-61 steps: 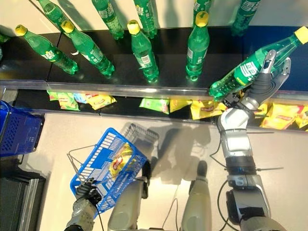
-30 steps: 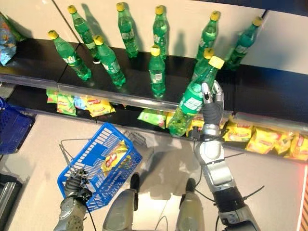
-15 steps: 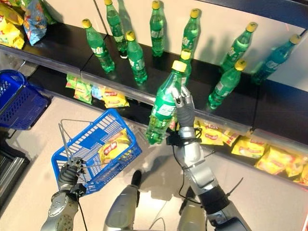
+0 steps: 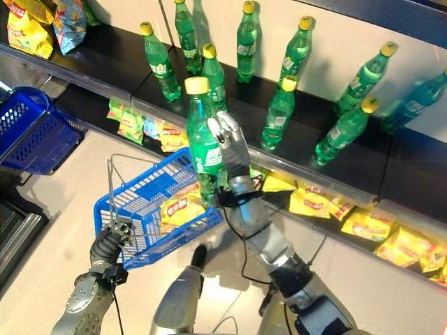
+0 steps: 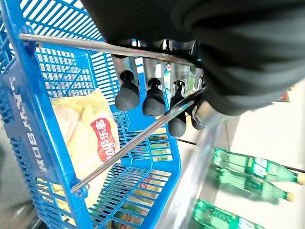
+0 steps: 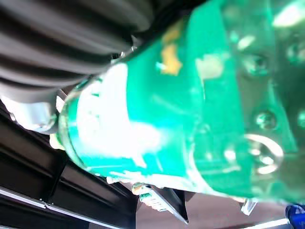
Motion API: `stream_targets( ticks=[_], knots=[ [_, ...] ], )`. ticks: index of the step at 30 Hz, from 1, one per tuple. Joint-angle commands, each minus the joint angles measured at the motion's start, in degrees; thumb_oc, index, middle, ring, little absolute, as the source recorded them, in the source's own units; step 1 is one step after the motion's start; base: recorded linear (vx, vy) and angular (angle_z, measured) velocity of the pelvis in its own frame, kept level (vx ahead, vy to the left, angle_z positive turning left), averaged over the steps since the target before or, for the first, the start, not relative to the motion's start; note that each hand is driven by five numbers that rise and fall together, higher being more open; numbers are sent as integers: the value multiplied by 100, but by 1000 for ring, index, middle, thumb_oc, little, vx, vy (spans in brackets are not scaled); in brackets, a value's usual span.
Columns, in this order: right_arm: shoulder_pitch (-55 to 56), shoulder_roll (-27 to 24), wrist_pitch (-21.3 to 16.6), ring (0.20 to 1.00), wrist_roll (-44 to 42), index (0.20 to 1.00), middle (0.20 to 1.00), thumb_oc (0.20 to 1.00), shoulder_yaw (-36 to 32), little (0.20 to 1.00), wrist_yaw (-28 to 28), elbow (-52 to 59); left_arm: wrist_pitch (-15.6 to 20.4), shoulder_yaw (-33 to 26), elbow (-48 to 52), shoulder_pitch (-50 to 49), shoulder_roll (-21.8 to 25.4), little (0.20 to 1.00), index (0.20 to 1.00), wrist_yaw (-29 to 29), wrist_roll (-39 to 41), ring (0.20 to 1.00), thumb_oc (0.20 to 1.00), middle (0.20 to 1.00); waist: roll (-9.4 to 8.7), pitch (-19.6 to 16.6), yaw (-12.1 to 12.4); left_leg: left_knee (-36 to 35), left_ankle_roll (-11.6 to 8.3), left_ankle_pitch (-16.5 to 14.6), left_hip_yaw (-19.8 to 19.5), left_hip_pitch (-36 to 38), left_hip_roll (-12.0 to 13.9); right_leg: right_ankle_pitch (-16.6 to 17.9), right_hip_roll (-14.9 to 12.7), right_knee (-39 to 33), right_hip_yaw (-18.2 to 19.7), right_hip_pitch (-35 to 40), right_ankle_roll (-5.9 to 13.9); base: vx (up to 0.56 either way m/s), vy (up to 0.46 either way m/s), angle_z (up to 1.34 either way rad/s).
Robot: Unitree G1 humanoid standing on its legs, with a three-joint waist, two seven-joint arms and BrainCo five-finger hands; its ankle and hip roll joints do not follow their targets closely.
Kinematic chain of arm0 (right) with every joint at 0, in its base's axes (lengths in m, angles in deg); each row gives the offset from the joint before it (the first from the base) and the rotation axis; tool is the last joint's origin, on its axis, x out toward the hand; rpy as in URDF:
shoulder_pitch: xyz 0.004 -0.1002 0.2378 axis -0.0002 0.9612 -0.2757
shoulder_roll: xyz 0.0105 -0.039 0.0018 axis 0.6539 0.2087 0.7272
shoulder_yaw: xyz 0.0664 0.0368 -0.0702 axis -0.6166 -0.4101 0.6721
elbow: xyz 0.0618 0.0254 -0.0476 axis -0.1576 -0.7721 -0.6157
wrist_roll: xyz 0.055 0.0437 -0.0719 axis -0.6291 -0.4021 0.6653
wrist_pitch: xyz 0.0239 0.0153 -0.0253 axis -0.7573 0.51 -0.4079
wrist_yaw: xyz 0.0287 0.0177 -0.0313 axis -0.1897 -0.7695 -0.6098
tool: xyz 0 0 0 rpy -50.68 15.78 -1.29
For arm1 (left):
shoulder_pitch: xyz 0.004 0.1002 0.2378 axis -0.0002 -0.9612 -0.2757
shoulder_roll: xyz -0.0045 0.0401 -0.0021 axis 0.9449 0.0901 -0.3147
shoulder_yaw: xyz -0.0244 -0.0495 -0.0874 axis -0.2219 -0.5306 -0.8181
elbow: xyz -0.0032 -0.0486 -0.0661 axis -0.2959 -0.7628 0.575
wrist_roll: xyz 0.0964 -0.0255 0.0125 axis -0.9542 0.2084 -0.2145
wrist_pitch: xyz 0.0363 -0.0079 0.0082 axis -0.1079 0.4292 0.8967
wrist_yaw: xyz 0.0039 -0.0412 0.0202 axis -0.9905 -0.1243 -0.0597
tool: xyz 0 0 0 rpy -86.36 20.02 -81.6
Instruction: Pick up the snacks into the basket
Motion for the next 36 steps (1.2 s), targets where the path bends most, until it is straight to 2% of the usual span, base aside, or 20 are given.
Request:
stream_targets(
  ticks=[1,9,26,29,36],
  knots=[
    [-645,544,-523,200,153,200,200,200,61,200,51,84,799,-211,1265,131,546,200,200,239,40,200,200,200,-181,-474,130,-123,427,181,75,-55,-155,280,52,-169,52,134,-83,0,0,0],
    [-1029,902,-506,200,358,200,200,200,134,200,323,-804,890,99,2253,240,967,200,200,476,371,200,200,200,-216,-399,386,-204,434,236,-106,-90,-241,305,8,-251,-151,235,-59,11,-10,14],
    [-1137,1156,-409,200,504,200,200,200,336,200,310,-1990,939,468,3272,724,1567,200,200,769,921,200,200,200,-178,-457,645,-305,469,297,-412,-170,-360,350,-40,-321,-436,343,-8,7,-2,12],
    [-1314,1161,-291,200,814,200,200,200,286,200,384,-2641,974,552,3588,836,1767,200,200,958,1176,200,200,200,-144,-469,770,-312,484,294,-505,-187,-397,343,-51,-329,-519,375,9,10,6,8],
    [-1696,1102,-208,200,900,200,200,200,-26,200,530,-3598,972,915,3965,1265,2174,200,200,1378,1613,200,200,200,-139,-479,962,-340,498,327,-689,-255,-493,373,-83,-392,-694,447,44,16,-1,20]
  ],
)
